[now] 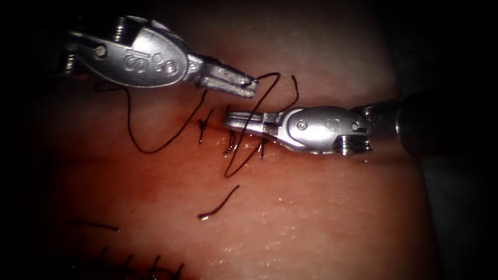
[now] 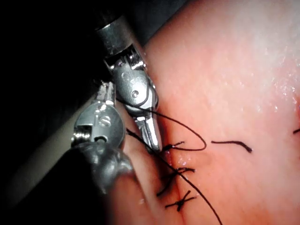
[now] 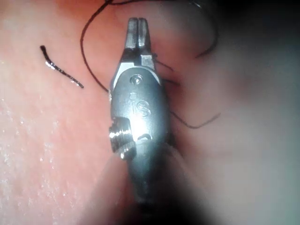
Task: Wound Closure
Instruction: Loop the suture once around the right needle driver counter-clockwise.
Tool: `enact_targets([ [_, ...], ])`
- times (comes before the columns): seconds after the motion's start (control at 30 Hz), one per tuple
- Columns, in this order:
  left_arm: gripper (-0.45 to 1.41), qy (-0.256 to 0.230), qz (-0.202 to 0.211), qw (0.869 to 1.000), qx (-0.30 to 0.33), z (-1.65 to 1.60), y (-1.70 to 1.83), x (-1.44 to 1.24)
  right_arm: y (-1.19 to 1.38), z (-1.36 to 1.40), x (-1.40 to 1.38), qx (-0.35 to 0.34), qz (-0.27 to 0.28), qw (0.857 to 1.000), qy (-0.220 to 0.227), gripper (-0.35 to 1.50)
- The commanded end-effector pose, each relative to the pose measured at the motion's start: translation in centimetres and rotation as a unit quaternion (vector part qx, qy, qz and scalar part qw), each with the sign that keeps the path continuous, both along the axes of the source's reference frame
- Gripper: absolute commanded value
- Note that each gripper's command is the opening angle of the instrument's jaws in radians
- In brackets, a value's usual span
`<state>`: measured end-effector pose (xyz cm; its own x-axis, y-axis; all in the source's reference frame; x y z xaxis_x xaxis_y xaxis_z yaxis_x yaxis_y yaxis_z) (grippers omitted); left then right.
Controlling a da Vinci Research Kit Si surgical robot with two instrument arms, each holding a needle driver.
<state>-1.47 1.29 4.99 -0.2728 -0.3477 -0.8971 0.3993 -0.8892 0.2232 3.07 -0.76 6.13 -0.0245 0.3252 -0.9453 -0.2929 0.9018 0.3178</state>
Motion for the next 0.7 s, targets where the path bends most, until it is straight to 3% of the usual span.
enact_targets([
  [0.03,-0.45,0.001,-0.001,1.0,0.0,0.09,0.04,-0.05,-0.03,0.03,0.1,-0.002,-0.001,1.0,0.008,-0.35],
  [0.47,-0.45,0.028,-0.019,0.999,0.001,0.75,0.18,0.03,-0.17,-0.21,0.16,-0.014,-0.01,0.996,0.091,-0.35],
  [0.7,-0.45,0.047,-0.033,0.998,0.026,1.31,0.17,0.1,-0.21,-0.29,0.13,0.004,0.006,0.996,0.092,-0.35],
])
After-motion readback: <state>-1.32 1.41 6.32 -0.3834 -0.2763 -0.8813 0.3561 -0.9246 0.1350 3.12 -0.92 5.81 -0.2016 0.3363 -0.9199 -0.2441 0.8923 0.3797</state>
